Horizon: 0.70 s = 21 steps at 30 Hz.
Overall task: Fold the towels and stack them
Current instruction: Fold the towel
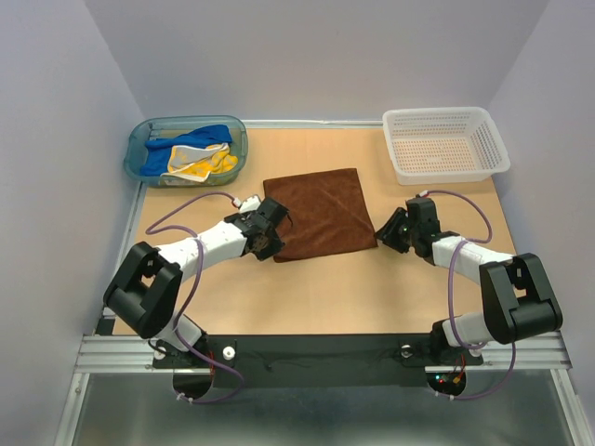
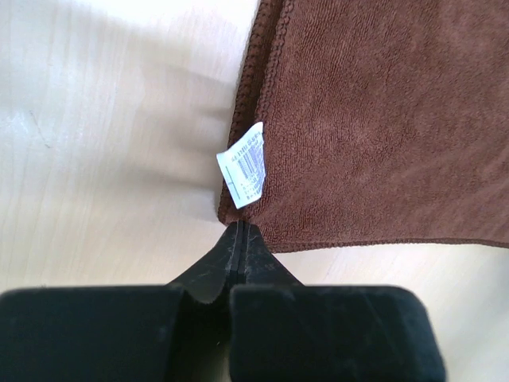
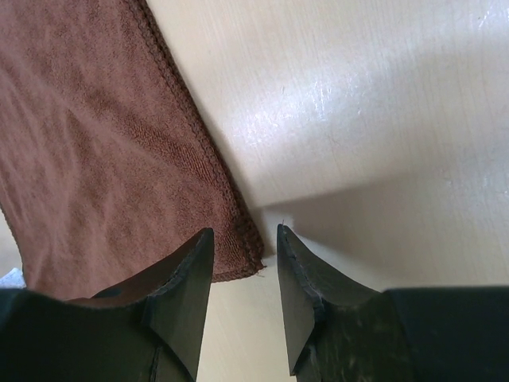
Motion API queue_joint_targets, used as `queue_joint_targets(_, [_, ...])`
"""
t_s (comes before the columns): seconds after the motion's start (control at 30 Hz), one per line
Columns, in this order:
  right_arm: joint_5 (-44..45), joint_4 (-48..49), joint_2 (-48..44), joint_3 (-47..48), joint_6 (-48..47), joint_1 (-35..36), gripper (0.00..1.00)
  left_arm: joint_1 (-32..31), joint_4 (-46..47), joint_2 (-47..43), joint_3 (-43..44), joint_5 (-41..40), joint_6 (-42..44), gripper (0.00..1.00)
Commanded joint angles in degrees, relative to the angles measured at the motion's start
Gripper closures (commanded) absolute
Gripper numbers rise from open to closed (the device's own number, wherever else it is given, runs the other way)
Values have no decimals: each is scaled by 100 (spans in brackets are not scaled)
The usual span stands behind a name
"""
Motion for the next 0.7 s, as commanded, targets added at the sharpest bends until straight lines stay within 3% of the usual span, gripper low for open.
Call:
queue_joint_targets(0.0, [-56, 182, -29, -122, -162, 43, 57, 22, 73, 154, -148, 85, 144, 100])
queue_joint_targets(0.1, [-21, 182, -90, -131, -276, 43, 57, 22, 108, 180, -183, 94, 127, 100])
queue_joint_targets(0.2, [-38, 147, -231, -105, -460, 43, 57, 31, 82, 136, -192, 77, 118, 92])
queue_joint_targets(0.47, [-275, -388, -495, 352, -1155, 52, 57, 31, -182, -329, -192, -82, 118, 59])
queue_joint_targets(0.67, [-609, -547, -276, 747, -1366, 297, 61, 14, -322, -550, 36, -213, 223, 53])
